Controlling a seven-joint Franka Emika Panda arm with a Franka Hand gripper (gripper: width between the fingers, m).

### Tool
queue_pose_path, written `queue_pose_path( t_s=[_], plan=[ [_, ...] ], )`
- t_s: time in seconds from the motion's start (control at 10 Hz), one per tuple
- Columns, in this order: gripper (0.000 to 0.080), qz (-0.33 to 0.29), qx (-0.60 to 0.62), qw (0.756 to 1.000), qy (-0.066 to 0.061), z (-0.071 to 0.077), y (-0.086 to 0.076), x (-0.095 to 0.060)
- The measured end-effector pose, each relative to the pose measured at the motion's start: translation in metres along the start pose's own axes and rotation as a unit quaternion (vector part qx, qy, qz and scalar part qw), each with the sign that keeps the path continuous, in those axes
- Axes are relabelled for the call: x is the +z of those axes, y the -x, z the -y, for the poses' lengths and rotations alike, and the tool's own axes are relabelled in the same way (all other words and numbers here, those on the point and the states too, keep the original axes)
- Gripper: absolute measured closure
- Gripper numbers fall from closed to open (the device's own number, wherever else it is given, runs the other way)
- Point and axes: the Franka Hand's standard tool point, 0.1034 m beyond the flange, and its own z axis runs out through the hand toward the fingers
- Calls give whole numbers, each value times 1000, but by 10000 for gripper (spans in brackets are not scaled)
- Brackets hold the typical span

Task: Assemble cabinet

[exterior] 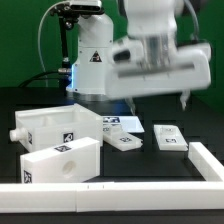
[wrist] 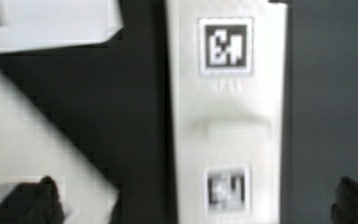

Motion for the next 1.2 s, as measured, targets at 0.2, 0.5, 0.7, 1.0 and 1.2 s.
queue_pose_path(
  t_s=[0.2, 0.5, 0.7, 1.0, 1.2],
  plan=[
    [4, 7, 3, 1000, -10, -24, -17, -31],
    [3, 6, -2, 1000, -9, -20, -15, -25],
    [3, 7, -69, 998, 2, -41, -17, -28],
    [3, -43, -168, 983, 64, -91, -24, -34],
    [3, -71, -158, 984, 50, -109, -12, -16]
  ],
)
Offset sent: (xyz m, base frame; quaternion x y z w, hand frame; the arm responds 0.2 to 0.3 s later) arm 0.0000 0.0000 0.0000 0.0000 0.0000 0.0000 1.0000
